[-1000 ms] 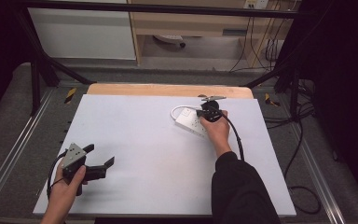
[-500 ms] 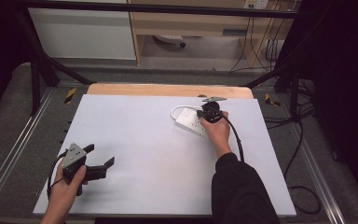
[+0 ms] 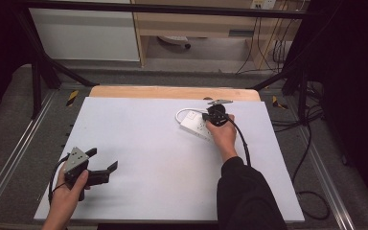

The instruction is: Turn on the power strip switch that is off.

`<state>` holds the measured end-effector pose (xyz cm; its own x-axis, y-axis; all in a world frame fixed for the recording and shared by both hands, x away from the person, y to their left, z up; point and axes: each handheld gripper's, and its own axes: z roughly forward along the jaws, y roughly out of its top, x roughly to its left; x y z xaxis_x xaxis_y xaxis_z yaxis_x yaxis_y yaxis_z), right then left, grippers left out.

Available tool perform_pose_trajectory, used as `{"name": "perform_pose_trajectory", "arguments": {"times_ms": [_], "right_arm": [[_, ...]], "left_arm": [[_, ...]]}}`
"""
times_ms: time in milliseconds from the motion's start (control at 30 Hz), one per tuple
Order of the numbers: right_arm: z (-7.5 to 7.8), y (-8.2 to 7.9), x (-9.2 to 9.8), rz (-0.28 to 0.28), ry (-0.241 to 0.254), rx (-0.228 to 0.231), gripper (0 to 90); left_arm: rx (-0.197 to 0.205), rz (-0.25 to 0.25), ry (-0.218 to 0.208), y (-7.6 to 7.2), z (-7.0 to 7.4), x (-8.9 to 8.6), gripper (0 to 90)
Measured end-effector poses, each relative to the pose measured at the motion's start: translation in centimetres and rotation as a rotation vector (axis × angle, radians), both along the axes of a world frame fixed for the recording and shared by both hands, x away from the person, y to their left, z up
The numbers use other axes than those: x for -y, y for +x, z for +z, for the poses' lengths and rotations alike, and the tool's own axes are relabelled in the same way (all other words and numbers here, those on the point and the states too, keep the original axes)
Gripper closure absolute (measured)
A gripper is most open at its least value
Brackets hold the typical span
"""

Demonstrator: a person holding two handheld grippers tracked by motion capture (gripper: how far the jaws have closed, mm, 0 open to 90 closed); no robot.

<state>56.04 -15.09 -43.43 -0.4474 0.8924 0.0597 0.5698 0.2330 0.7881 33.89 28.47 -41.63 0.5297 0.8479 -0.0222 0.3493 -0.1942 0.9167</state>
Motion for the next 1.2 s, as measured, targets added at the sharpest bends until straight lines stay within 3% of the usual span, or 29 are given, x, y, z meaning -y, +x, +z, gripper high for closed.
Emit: {"name": "perform_pose_trajectory", "arguments": {"times_ms": [300,500,1200], "right_arm": [[-0.03,0.05,-0.24,-0.002,-0.018,-0.005,90.0],[-0.09,0.09,-0.12,-0.005,0.024,-0.016,90.0],[0.75,-0.51,-0.04,0.0,0.046,0.038,90.0]], "left_arm": [[0.0,-0.001,0.0,0.01,0.01,-0.01,6.1],[0.0,0.002,-0.002,0.03,0.01,-0.09,6.1],[-0.002,0.003,-0.001,0.0,-0.01,-0.12,6.1]]}}
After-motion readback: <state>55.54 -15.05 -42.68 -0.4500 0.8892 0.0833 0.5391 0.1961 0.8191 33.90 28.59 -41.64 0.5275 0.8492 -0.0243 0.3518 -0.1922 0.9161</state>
